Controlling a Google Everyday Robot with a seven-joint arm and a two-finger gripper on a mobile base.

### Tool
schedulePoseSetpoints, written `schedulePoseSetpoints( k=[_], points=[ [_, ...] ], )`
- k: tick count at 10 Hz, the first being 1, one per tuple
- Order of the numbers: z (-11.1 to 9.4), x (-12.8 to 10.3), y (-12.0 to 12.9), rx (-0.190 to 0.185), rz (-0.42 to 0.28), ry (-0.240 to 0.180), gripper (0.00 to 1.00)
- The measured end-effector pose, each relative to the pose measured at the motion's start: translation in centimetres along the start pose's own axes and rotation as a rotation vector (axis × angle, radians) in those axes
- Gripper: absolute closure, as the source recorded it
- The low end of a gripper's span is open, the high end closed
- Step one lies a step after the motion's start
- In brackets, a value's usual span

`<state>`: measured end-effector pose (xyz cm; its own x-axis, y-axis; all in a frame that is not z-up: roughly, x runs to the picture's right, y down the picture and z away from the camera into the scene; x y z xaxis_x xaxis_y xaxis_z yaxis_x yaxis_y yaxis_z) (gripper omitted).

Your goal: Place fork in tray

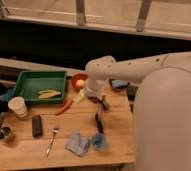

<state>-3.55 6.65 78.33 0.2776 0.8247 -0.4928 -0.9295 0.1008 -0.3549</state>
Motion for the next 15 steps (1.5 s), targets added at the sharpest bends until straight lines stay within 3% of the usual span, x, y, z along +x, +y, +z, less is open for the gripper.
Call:
schedulePoseSetpoints(
  k=[3,6,7,12,15],
  points=[
    [3.7,1.5,4.4,-0.049,-0.054,0.056,0.20],
    [5.9,1.3,9.0,-0.104,-0.124,0.071,0.20],
    [6.0,1.3,9.5,-0.115,-0.133,0.070,0.20],
    [6.5,1.4,9.7,-0.107,-0.151,0.080,0.20],
    [9.5,1.8,14.0,-0.105,-0.215,0.129,0.20]
  ],
)
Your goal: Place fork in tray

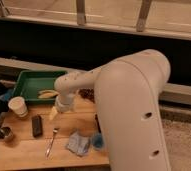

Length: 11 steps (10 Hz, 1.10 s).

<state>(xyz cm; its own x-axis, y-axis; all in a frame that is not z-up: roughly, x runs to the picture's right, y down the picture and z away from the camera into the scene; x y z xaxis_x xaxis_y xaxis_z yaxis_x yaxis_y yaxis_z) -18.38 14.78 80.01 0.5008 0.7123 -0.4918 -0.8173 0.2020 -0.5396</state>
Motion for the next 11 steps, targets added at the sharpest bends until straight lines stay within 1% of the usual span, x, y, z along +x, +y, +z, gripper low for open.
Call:
schedulePoseSetpoints(
  k=[3,5,9,10,11],
  points=[
    [2.6,-0.4,1.9,-0.007,-0.044,0.054,0.20],
    [3.9,-0.4,2.4,-0.017,-0.061,0.086,0.20],
    [3.8,-0.4,2.2,-0.016,-0.059,0.086,0.20],
    [3.9,-0.4,2.3,-0.021,-0.056,0.087,0.20],
    [4.4,-0.2,2.3,-0.033,-0.054,0.095,0.20]
  ],
)
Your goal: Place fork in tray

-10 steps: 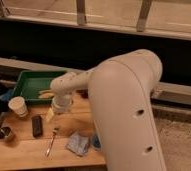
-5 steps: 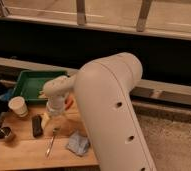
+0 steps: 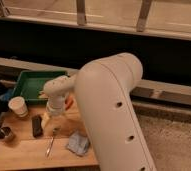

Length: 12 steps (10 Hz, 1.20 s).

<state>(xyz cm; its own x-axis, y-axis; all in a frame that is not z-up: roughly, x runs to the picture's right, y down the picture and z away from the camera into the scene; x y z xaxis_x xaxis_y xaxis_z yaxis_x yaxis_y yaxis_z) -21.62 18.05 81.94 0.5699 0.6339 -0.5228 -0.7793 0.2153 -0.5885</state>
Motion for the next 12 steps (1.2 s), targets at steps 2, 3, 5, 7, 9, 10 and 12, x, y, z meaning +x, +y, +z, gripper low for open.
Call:
schedulePoseSetpoints(
  k=[2,3,5,7,9,10,12],
  points=[
    [1.5,0.2,-0.4,-0.026,0.006,0.008,0.20],
    [1.9,0.3,-0.2,-0.038,0.008,0.010,0.20],
    [2.1,0.3,0.0,-0.049,0.011,0.014,0.20],
    [1.8,0.4,-0.3,-0.043,0.008,0.012,0.20],
    [1.8,0.4,-0.3,-0.044,0.007,0.015,0.32],
    [1.9,0.6,-0.4,-0.048,0.013,0.016,0.43],
    [1.8,0.8,-0.5,-0.048,0.018,0.020,0.63]
  ],
)
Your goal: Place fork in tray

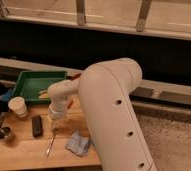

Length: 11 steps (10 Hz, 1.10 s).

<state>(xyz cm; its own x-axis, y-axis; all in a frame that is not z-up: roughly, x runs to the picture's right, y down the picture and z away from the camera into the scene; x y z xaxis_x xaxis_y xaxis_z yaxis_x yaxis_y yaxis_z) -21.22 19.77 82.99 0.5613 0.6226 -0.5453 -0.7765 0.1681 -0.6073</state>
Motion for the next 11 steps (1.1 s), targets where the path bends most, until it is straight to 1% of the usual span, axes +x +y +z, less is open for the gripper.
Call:
schedulePoseSetpoints(
  k=[1,2,3,4,6,9,11],
  points=[
    [0.0,0.3,0.0,0.001,0.000,0.010,0.75],
    [-0.1,0.1,0.2,0.000,-0.002,0.004,0.82],
    [0.1,0.1,0.2,-0.002,-0.003,0.005,0.94],
    [0.7,0.5,0.0,-0.004,-0.001,0.009,0.99],
    [1.6,0.7,0.0,-0.008,0.000,0.009,1.00],
    [1.3,0.8,0.2,-0.006,-0.006,0.012,1.00],
    [0.9,0.8,0.3,-0.002,-0.017,-0.001,1.00]
  ],
)
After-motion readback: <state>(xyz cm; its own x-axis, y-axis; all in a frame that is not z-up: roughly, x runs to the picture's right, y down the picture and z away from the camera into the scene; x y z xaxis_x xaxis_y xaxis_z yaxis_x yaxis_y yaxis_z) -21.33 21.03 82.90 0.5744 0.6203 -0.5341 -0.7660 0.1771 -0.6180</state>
